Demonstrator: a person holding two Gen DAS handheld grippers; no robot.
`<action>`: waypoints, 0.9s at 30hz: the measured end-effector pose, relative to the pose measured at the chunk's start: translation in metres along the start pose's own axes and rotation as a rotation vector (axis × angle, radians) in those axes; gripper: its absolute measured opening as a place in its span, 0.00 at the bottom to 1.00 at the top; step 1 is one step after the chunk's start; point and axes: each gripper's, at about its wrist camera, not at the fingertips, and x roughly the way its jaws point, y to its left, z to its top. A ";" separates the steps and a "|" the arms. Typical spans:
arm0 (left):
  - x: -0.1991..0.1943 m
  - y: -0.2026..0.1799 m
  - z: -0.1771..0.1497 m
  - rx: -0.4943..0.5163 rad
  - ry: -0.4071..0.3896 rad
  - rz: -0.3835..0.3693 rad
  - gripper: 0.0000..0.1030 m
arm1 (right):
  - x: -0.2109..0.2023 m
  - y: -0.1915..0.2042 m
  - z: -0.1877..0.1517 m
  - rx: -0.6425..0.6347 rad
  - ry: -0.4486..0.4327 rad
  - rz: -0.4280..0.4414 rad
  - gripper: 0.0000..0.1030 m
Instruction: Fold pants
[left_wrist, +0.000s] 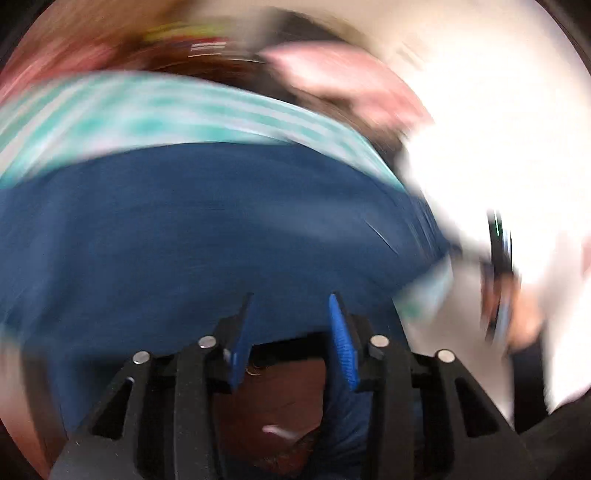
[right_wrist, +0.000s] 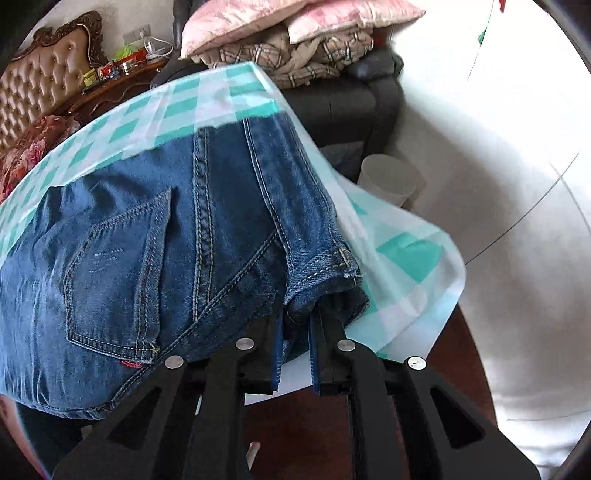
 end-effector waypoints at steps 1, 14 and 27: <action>0.018 -0.030 0.001 0.138 0.015 -0.004 0.33 | -0.004 -0.001 0.000 -0.002 -0.007 0.005 0.10; 0.126 -0.120 0.002 0.642 0.042 0.116 0.01 | -0.014 0.000 -0.003 -0.020 -0.036 0.011 0.10; 0.125 -0.128 -0.012 0.614 0.146 -0.023 0.09 | -0.004 -0.005 -0.012 -0.027 -0.018 -0.086 0.36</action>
